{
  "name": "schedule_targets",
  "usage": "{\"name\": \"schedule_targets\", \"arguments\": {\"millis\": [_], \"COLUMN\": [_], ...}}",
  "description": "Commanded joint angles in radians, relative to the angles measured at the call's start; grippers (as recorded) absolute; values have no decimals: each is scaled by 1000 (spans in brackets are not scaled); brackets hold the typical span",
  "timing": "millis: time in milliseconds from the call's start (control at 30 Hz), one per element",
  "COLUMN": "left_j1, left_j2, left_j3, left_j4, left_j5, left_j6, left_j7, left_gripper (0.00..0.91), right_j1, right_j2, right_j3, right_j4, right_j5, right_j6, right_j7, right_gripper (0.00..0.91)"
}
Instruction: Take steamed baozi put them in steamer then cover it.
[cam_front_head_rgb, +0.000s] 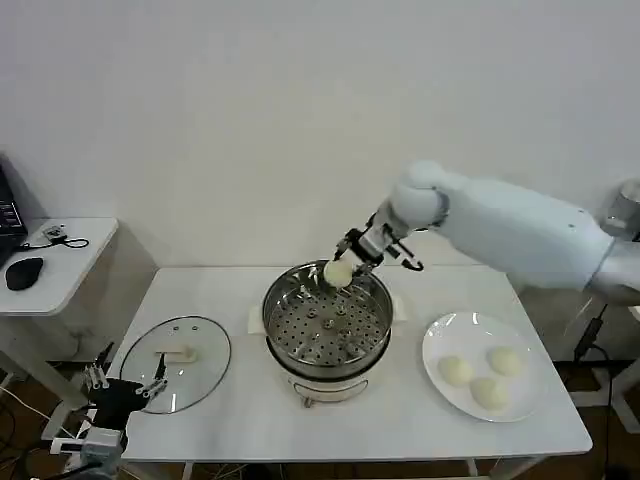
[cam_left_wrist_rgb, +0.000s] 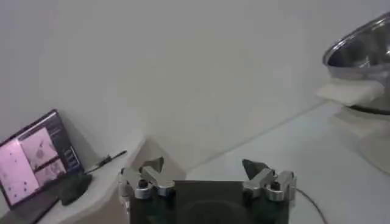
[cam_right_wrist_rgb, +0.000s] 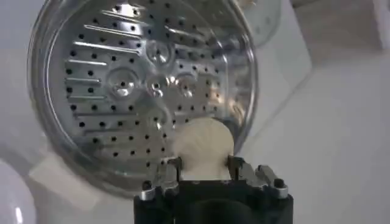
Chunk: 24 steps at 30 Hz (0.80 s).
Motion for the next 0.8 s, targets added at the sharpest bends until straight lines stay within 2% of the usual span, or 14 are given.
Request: {"name": "schedule_targets", "arguments": {"millis": [33, 367, 633, 733, 800], "left_j1": [0, -13, -19, -17, -16], "left_j2": [0, 0, 4, 1, 0], "left_j3": [-11, -9, -9, -9, -8], "left_j4": [2, 24, 27, 24, 23], "left_j5": [-5, -9, -11, -11, -11], "left_j6": [1, 0, 0, 0, 0], "left_j7": [-2, -2, -2, -2, -2], "left_gripper": [907, 907, 907, 907, 907], "right_j1": [-62, -128, -157, -163, -162], "right_j2": [102, 157, 195, 200, 198], "right_j3": [-17, 61, 91, 91, 92], "right_j4": [-131, -269, -331, -336, -333], "right_j5": [-211, -375, -419, -420, -421], "right_j6": [210, 312, 352, 363, 373], "right_j7": [59, 119, 157, 165, 175], "right_gripper": [524, 524, 534, 665, 907]}}
